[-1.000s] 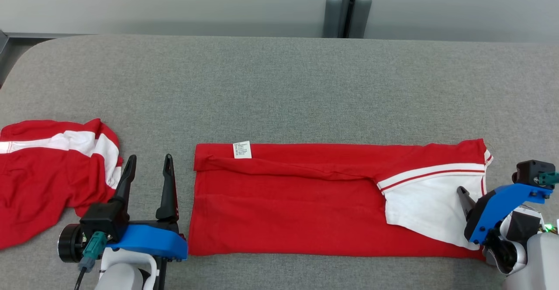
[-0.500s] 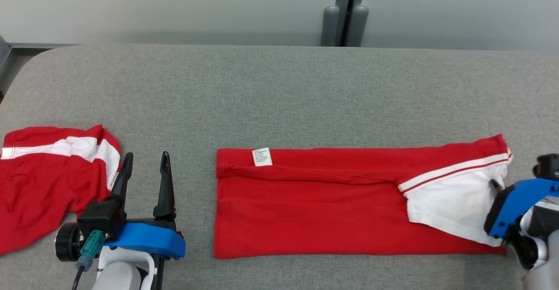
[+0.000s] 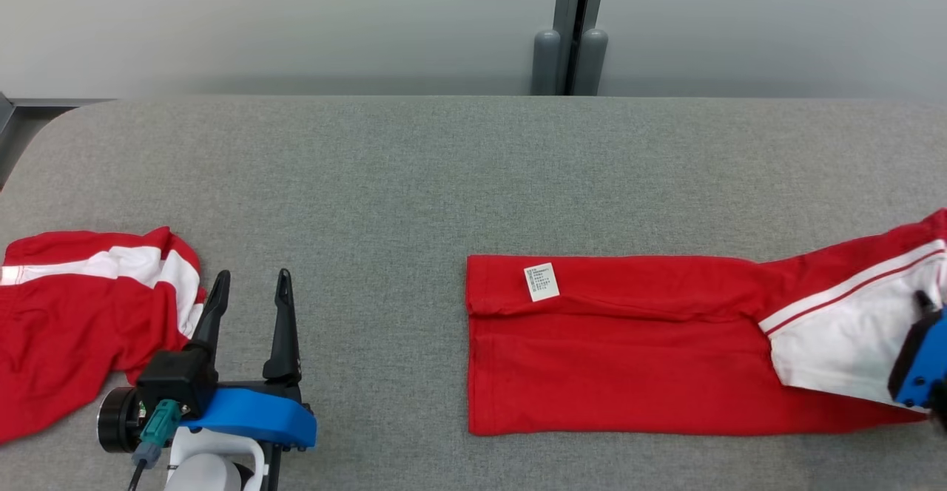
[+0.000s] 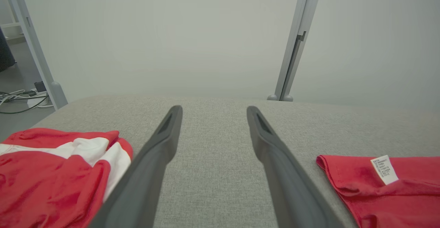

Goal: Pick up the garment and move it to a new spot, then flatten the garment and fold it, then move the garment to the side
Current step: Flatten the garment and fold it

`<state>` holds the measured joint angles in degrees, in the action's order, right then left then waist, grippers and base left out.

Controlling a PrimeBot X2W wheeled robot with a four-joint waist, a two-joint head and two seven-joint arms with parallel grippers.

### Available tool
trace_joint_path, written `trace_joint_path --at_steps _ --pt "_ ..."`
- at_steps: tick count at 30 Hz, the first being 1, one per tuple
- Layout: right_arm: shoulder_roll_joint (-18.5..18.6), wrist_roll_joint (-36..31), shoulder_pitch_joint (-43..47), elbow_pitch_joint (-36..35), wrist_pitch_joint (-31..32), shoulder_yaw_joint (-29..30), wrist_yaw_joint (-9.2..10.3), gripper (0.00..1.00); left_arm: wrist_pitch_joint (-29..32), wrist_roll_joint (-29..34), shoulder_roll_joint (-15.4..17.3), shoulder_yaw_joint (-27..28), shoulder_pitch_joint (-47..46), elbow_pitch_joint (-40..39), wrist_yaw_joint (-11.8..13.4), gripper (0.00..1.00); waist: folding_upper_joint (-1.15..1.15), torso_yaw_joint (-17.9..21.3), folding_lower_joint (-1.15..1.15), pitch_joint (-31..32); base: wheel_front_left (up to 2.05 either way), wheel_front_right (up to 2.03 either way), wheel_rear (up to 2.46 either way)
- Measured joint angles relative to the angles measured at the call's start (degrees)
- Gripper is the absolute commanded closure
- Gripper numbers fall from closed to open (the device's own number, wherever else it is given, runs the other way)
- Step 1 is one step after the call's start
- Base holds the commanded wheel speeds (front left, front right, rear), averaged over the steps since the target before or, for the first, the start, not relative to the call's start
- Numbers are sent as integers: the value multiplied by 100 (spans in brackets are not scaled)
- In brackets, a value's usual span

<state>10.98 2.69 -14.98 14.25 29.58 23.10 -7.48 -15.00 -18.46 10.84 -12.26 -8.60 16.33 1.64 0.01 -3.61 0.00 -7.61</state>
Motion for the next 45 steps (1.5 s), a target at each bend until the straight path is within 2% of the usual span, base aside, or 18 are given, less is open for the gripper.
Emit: trace_joint_path --at_steps 7,11,16,23,38,39,42,45 --pt "-489 143 151 -805 326 -1306 0 100 0 7 8 -9 -1 -3 1 0 0 2 0 31 0 0 0" --pt "-704 243 57 -816 397 -2098 -1 100 0 4 -1 -47 -8 -2 -11 0 0 -15 0 33 0 0 0" --pt "-801 413 -203 -345 309 -2898 -1 100 0 2 -29 -134 -64 20 -55 0 0 -128 0 32 0 0 0" --pt "-811 1149 -684 519 11 -3841 0 100 0 2 -60 -214 -108 76 -88 0 0 -292 0 -24 0 0 0" --pt "-813 1825 -1518 1890 -521 -4579 0 100 0 31 -188 -353 -271 237 -170 0 0 -561 0 -114 0 0 0" --pt "-812 1975 -1543 1956 -569 -4676 0 0 0 31 -192 -353 -279 256 -171 0 0 -573 0 -103 0 0 0" --pt "-810 2287 -1541 1886 -626 -4842 0 0 0 31 -192 -345 -279 272 -172 0 0 -562 0 -75 0 0 0" --pt "-813 3029 -1513 1300 -645 -5109 0 0 0 30 -181 -319 -270 272 -170 0 0 -515 0 -34 0 0 0"
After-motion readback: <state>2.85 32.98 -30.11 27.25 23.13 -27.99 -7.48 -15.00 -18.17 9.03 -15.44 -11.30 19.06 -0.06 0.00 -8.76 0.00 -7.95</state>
